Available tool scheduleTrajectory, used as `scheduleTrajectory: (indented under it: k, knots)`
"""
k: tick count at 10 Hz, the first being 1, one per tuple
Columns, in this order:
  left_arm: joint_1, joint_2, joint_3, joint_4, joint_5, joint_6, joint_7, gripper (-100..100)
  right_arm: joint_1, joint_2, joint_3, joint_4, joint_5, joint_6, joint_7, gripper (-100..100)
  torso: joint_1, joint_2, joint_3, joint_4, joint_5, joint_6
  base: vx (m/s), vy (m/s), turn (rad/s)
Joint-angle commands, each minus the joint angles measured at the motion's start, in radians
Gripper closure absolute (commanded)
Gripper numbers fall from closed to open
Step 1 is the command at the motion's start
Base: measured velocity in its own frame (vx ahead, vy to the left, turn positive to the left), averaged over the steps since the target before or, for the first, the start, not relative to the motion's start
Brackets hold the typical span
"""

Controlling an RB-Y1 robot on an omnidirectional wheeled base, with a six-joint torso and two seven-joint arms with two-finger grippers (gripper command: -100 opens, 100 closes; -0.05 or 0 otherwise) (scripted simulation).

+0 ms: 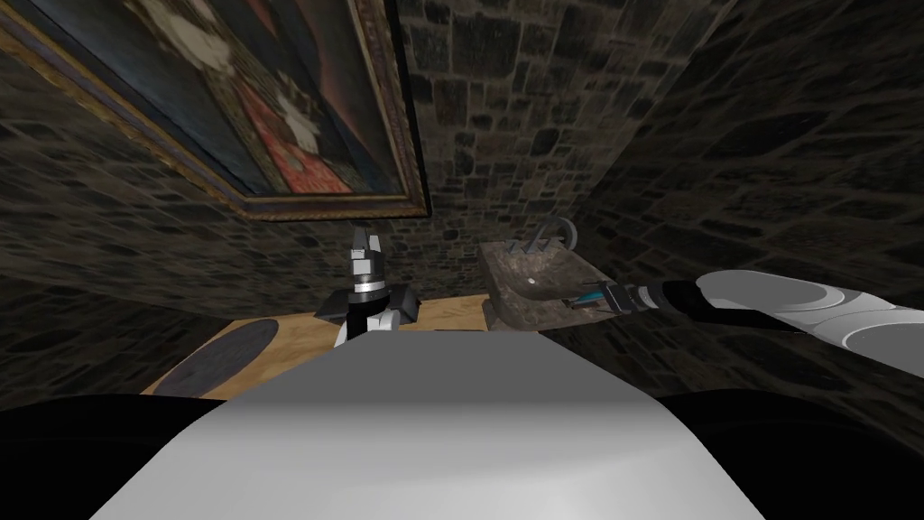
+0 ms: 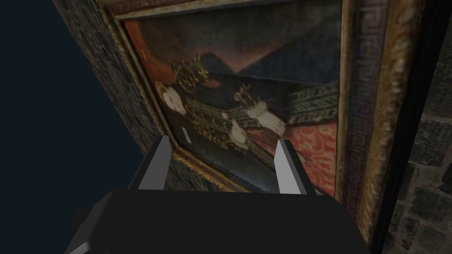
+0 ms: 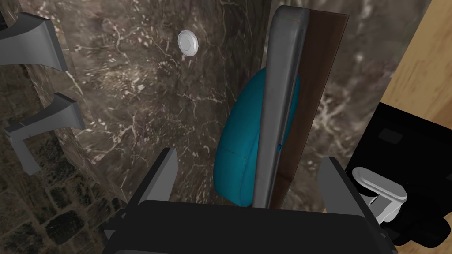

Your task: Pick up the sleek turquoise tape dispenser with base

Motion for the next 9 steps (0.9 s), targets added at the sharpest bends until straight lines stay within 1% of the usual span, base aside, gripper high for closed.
scheduleTrajectory:
  k: [1, 2, 3, 4, 5, 6, 9]
  knots:
    - [0.000, 0.000, 0.000, 0.000, 0.000, 0.000, 0.000, 0, 0.013, 0.019, -0.016, 0.025, -0.016, -0.025, 0.050, -100, 0.000, 0.000, 0.000, 0.000, 0.000, 0.000, 0.090, 0.061, -0.107]
    - [0.000, 0.000, 0.000, 0.000, 0.000, 0.000, 0.000, 0, 0.013, 0.019, -0.016, 0.025, -0.016, -0.025, 0.070, -100, 0.000, -0.001, 0.000, 0.000, 0.000, 0.000, 0.089, 0.042, -0.068]
    - [0.000, 0.000, 0.000, 0.000, 0.000, 0.000, 0.000, 0, 0.012, 0.037, -0.020, 0.050, -0.029, -0.046, 0.103, -100, -0.001, -0.001, -0.001, 0.000, 0.000, 0.000, 0.090, 0.060, -0.094]
    - [0.000, 0.000, 0.000, 0.000, 0.000, 0.000, 0.000, 0, 0.012, 0.037, -0.020, 0.050, -0.029, -0.046, 0.122, -100, 0.000, -0.001, -0.001, 0.000, 0.000, 0.000, 0.075, 0.054, -0.073]
    - [0.000, 0.000, 0.000, 0.000, 0.000, 0.000, 0.000, 0, 0.018, 0.034, -0.024, 0.043, -0.027, -0.041, 0.104, -100, -0.001, -0.001, 0.000, 0.000, 0.000, 0.000, 0.027, 0.019, -0.010]
    - [0.000, 0.000, 0.000, 0.000, 0.000, 0.000, 0.000, 0, 0.018, 0.034, -0.024, 0.044, -0.028, -0.043, 0.109, 100, -0.002, 0.001, 0.001, 0.000, 0.000, 0.000, 0.005, 0.004, 0.002]
    - [0.000, 0.000, 0.000, 0.000, 0.000, 0.000, 0.000, 0, 0.018, 0.034, -0.024, 0.044, -0.027, -0.043, 0.109, 100, -0.004, 0.004, 0.002, 0.001, -0.001, 0.000, 0.000, 0.000, 0.000]
